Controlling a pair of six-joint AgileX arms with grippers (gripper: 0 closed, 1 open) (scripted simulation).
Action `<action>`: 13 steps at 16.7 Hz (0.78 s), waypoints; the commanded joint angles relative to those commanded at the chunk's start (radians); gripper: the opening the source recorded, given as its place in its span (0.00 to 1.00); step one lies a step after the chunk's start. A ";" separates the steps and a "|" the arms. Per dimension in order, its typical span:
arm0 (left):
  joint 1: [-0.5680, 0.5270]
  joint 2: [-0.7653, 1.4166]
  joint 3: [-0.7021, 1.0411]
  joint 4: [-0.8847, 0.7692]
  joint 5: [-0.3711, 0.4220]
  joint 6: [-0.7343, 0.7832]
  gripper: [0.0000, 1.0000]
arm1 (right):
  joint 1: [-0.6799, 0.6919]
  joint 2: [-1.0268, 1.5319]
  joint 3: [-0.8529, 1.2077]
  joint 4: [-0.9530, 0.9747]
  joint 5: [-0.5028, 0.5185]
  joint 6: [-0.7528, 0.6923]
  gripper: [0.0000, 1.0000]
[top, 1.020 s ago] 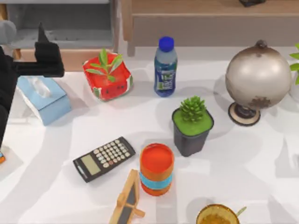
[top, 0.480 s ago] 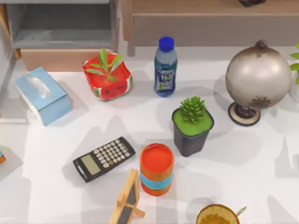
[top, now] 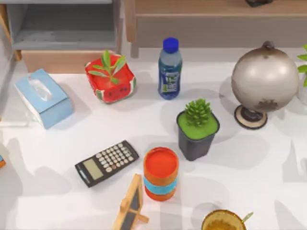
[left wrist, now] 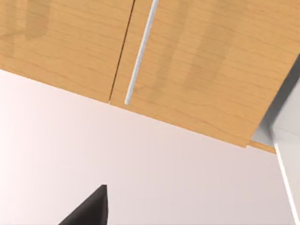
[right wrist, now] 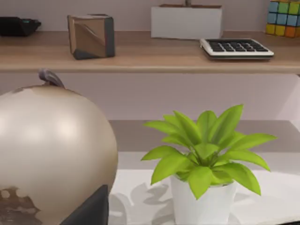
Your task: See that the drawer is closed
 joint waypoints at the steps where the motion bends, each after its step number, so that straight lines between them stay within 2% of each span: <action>1: 0.037 0.053 0.000 0.038 0.056 0.068 1.00 | 0.000 0.000 0.000 0.000 0.000 0.000 1.00; 4: 0.100 0.202 0.012 0.124 0.204 0.234 1.00 | 0.000 0.000 0.000 0.000 0.000 0.000 1.00; 7: 0.116 0.301 0.031 0.167 0.296 0.329 1.00 | 0.000 0.000 0.000 0.000 0.000 0.000 1.00; 13: 0.113 0.318 0.032 0.172 0.311 0.345 1.00 | 0.000 0.000 0.000 0.000 0.000 0.000 1.00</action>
